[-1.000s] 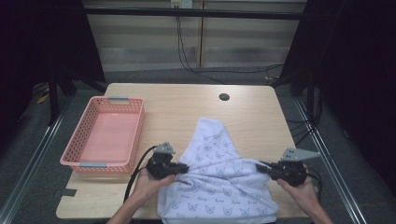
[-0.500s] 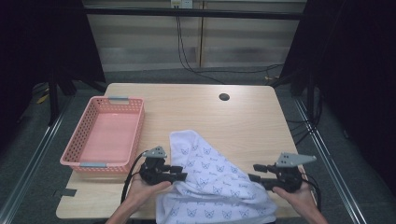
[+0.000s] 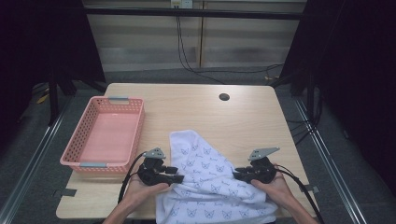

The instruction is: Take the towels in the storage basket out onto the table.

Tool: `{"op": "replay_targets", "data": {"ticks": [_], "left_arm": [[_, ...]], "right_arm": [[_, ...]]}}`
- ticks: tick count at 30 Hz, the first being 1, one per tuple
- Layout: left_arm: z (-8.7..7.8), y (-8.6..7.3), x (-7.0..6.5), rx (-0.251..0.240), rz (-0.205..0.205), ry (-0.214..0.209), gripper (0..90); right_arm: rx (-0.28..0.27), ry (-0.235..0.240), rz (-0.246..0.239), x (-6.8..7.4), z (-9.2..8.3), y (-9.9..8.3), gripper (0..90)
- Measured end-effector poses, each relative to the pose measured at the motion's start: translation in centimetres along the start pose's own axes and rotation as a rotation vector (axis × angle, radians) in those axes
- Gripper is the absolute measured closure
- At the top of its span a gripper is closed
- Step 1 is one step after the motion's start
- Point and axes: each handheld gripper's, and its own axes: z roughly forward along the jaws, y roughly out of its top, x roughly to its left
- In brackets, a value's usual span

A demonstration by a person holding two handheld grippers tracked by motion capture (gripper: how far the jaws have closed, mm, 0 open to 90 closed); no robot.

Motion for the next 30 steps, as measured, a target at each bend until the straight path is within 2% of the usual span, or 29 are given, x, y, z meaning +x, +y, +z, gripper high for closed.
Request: {"op": "replay_targets", "data": {"ticks": [2,3,4,5,6,7,8,9,10,11,12,13,14,15,17,18,19,20,21,22,23,24,27,30], "left_arm": [[0.3,0.2,0.1,0.002,0.003,0.014,50.8],[0.6,0.4,0.1,0.010,0.008,0.023,51.0],[1.1,0.9,0.1,0.009,0.030,0.044,51.4],[1.4,1.3,0.1,-0.001,0.024,0.044,52.2],[1.4,1.3,0.1,-0.001,0.024,0.044,52.2],[1.7,1.7,0.2,-0.005,0.026,0.040,52.2],[2.0,2.2,0.2,-0.015,0.031,0.046,52.2],[2.3,2.5,0.1,-0.034,0.025,0.045,52.0],[2.6,2.9,0.2,-0.026,0.032,0.042,52.0],[2.9,3.3,0.2,-0.030,0.040,0.049,51.7],[3.1,4.2,0.4,-0.064,0.051,0.085,51.7],[3.1,4.2,0.4,-0.064,0.051,0.085,52.0],[3.1,5.2,1.0,-0.103,0.031,0.082,52.0],[3.0,5.6,1.3,-0.120,0.024,0.061,54.1],[3.0,5.9,1.6,-0.135,0.020,0.045,54.7],[3.3,6.0,1.7,-0.145,0.008,0.025,54.7],[3.3,6.0,1.7,-0.145,0.008,0.025,55.1],[3.8,5.7,1.4,-0.108,0.025,0.014,55.2],[3.8,5.7,1.4,-0.108,0.025,0.014,55.3],[4.3,5.3,0.8,-0.067,0.056,-0.004,55.9],[4.3,5.3,0.8,-0.067,0.056,-0.004,56.1],[4.3,5.2,0.6,-0.056,0.066,0.000,56.1],[4.2,5.3,0.3,-0.071,0.054,0.000,56.5],[4.3,5.8,0.2,-0.094,0.054,0.004,55.3]], "right_arm": [[-0.028,-0.009,0.022,-0.6,-0.3,0.2,85.9],[-0.066,-0.032,0.033,-1.3,-0.9,0.6,86.5],[-0.097,-0.040,0.055,-1.8,-1.4,0.9,86.8],[-0.155,-0.069,0.088,-3.0,-2.6,1.7,87.0],[-0.155,-0.069,0.088,-3.0,-2.6,1.7,87.0],[-0.188,-0.098,0.091,-3.6,-3.3,2.4,87.1],[-0.213,-0.112,0.088,-4.0,-3.9,3.2,87.1],[-0.245,-0.160,0.055,-4.4,-5.1,5.1,87.1],[-0.245,-0.160,0.055,-4.4,-5.1,5.1,87.1],[-0.260,-0.172,0.041,-4.5,-5.7,6.1,87.1],[-0.298,-0.208,0.015,-4.5,-6.8,8.1,87.1],[-0.298,-0.208,0.015,-4.5,-6.8,8.1,87.1],[-0.324,-0.238,-0.011,-4.6,-7.9,9.9,87.1],[-0.339,-0.247,-0.014,-4.8,-8.4,10.6,87.1],[-0.355,-0.253,-0.016,-4.9,-8.9,11.2,87.1],[-0.392,-0.249,-0.007,-4.8,-9.8,11.9,87.1],[-0.392,-0.249,-0.007,-4.8,-9.8,11.9,87.1],[-0.414,-0.221,-0.016,-4.1,-9.9,11.8,87.1],[-0.414,-0.221,-0.016,-4.1,-9.9,11.8,87.1],[-0.405,-0.181,-0.047,-2.6,-9.1,10.9,87.1],[-0.405,-0.181,-0.047,-2.6,-9.1,10.9,87.1],[-0.393,-0.150,-0.062,-1.7,-8.6,10.2,87.1],[-0.363,-0.046,-0.049,0.6,-6.0,7.0,87.1],[-0.266,0.017,-0.046,2.3,-2.8,3.6,86.9]]}}
